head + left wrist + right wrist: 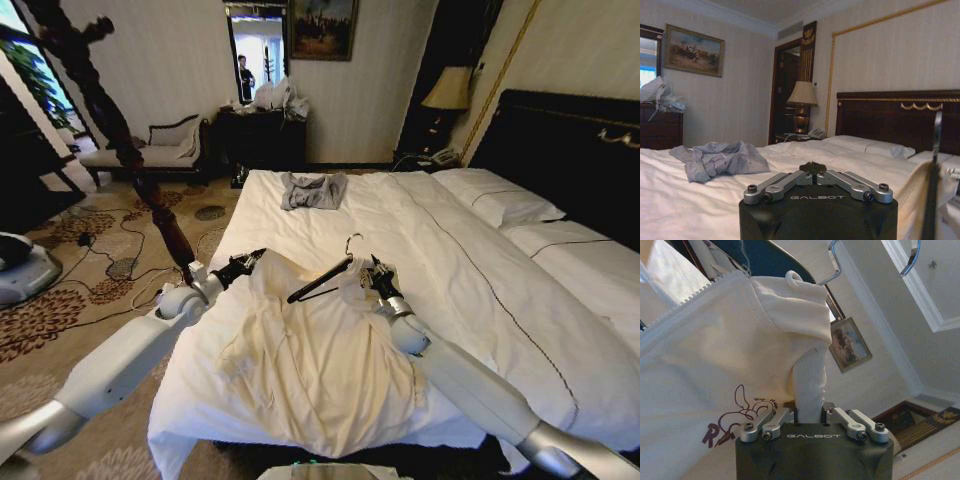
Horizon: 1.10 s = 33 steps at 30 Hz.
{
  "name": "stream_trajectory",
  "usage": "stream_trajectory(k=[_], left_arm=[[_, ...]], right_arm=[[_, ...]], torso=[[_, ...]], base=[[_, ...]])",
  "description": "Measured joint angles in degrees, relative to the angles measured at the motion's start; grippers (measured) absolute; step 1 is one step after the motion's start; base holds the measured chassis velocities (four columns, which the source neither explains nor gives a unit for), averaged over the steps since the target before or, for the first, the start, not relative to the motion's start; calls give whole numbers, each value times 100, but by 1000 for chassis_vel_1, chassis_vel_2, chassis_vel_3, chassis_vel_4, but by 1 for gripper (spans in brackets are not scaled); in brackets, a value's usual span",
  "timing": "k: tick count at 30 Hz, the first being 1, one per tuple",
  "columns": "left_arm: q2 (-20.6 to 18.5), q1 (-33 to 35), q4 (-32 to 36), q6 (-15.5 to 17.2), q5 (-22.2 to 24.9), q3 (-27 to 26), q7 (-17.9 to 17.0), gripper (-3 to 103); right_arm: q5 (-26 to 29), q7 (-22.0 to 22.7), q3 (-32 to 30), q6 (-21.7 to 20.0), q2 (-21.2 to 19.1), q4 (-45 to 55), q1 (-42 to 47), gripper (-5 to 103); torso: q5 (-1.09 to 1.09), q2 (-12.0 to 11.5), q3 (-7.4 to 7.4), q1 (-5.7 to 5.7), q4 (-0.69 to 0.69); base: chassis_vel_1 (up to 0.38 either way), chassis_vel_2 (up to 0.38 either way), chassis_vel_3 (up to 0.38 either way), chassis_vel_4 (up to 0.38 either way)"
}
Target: Pick up the clothes from the bed and hang them on the clothes hanger.
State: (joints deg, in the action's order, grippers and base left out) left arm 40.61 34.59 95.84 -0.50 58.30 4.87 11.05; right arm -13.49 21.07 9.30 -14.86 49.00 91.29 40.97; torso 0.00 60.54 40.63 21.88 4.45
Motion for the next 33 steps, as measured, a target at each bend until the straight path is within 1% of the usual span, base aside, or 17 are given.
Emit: stream_trajectory(k=[4, 6, 10, 11, 15, 18, 23, 26, 27, 30, 33], left_arm=[[-102, 9, 542, 208, 147, -20, -342, 0], [-127, 9, 674, 251, 168, -20, -408, 0], [-188, -21, 1058, 439, 175, 54, -657, 0], [-188, -21, 1058, 439, 175, 54, -657, 0], [-235, -5, 1393, 570, 163, 115, -864, 0], [-247, -6, 1484, 608, 142, 129, -914, 0], [-290, -29, 1743, 788, 17, 141, -1061, 0], [-317, -94, 1808, 910, -180, 266, -1165, 0], [-317, -94, 1808, 910, -180, 266, -1165, 0], [-265, -246, 1581, 1010, -640, 479, -1320, 0], [-203, -338, 1433, 1058, -791, 565, -1417, 0]], right_arm=[[209, -1, 160, -301, -5, -56, -197, 22], [254, -1, 207, -355, -1, -76, -252, 22], [512, 33, 447, -655, 75, -152, -506, 22], [512, 33, 447, -655, 75, -152, -506, 22], [530, 93, 603, -751, 214, -312, -668, 22], [528, 96, 679, -781, 249, -377, -717, 22], [514, 97, 814, -856, 347, -509, -835, 22], [639, 97, 912, -961, 403, -483, -920, 22], [639, 97, 912, -961, 403, -483, -920, 22], [865, 98, 999, -1147, 416, -282, -1015, 22], [979, 98, 1021, -1252, 379, -107, -1037, 22]], torso=[[0, 0, 0, 0, 0], [0, 0, 0, 0, 0], [0, 0, 0, 0, 0], [0, 0, 0, 0, 0], [0, 0, 0, 0, -1], [0, 0, 0, 0, 0], [-1, 0, 0, 0, 0], [1, 0, 0, 0, 0], [1, 0, 0, 0, 0], [-1, 0, 0, 0, -1], [-1, 0, 0, 1, -1]], base=[[0, 0, 0, 0], [0, 0, 0, 0], [0, 0, 0, 0], [0, 0, 0, 0], [0, 0, 0, 0], [0, 0, 0, 0], [0, 0, 0, 0], [0, 0, 0, 0], [0, 0, 0, 0], [0, 0, 0, 0], [0, 0, 0, 0]])
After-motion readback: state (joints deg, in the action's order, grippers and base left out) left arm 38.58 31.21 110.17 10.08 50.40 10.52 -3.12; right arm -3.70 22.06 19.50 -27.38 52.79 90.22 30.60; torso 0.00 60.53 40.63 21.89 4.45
